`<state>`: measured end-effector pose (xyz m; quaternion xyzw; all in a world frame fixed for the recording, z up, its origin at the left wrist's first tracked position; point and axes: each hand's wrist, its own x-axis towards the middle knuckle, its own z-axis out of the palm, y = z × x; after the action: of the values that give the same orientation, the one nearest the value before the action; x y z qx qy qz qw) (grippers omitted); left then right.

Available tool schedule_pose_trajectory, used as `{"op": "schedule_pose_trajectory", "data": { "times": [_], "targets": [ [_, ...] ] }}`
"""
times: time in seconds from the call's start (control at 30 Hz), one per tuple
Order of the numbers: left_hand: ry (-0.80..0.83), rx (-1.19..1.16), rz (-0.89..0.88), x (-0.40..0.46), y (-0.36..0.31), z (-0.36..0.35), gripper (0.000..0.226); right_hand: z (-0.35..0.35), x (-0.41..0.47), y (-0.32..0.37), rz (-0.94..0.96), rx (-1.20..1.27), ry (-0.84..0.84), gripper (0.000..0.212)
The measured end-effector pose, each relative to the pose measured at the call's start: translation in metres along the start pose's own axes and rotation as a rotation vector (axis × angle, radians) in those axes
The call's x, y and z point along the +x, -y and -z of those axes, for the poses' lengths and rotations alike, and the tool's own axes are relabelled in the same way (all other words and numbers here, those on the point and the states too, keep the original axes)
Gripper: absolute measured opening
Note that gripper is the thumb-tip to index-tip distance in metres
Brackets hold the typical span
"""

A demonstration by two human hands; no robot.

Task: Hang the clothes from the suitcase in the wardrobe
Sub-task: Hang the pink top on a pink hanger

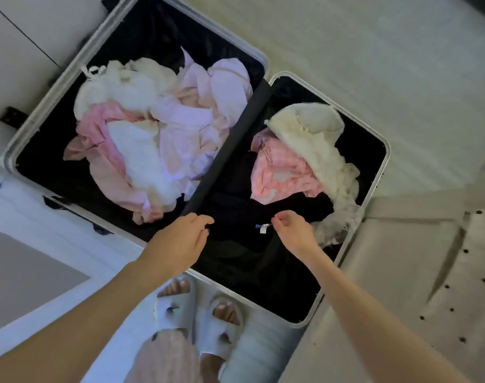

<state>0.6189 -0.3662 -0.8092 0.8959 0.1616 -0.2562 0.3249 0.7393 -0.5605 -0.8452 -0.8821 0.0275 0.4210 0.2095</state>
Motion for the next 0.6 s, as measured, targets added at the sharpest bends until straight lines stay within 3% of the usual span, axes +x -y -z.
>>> {"op": "schedule_pose_trajectory", "data": {
  "times": [0.13, 0.23, 0.33, 0.4, 0.5, 0.6],
  "targets": [
    [-0.07, -0.044, -0.006, 0.055, 0.046, -0.04, 0.038, -0.041, 0.091, -0.007, 0.082, -0.096, -0.094, 0.051],
    [-0.266, -0.097, 0.024, 0.087, 0.062, -0.041, 0.038, -0.048, 0.137, 0.004, 0.181, -0.135, -0.199, 0.072],
    [-0.314, -0.13, 0.047, 0.12, 0.076, -0.051, 0.04, -0.062, 0.179, 0.011, 0.134, -0.264, -0.229, 0.083],
    [-0.257, -0.134, 0.034, 0.129, 0.082, -0.06, 0.042, -0.072, 0.195, 0.012, 0.005, -0.295, -0.193, 0.073],
    [-0.19, -0.135, 0.024, 0.13, 0.081, -0.067, 0.044, -0.073, 0.205, 0.009, -0.078, -0.121, -0.22, 0.03],
    [-0.135, -0.129, 0.075, 0.121, 0.074, -0.06, 0.047, -0.059, 0.184, 0.01, -0.03, -0.1, -0.182, 0.025]
  ]
}}
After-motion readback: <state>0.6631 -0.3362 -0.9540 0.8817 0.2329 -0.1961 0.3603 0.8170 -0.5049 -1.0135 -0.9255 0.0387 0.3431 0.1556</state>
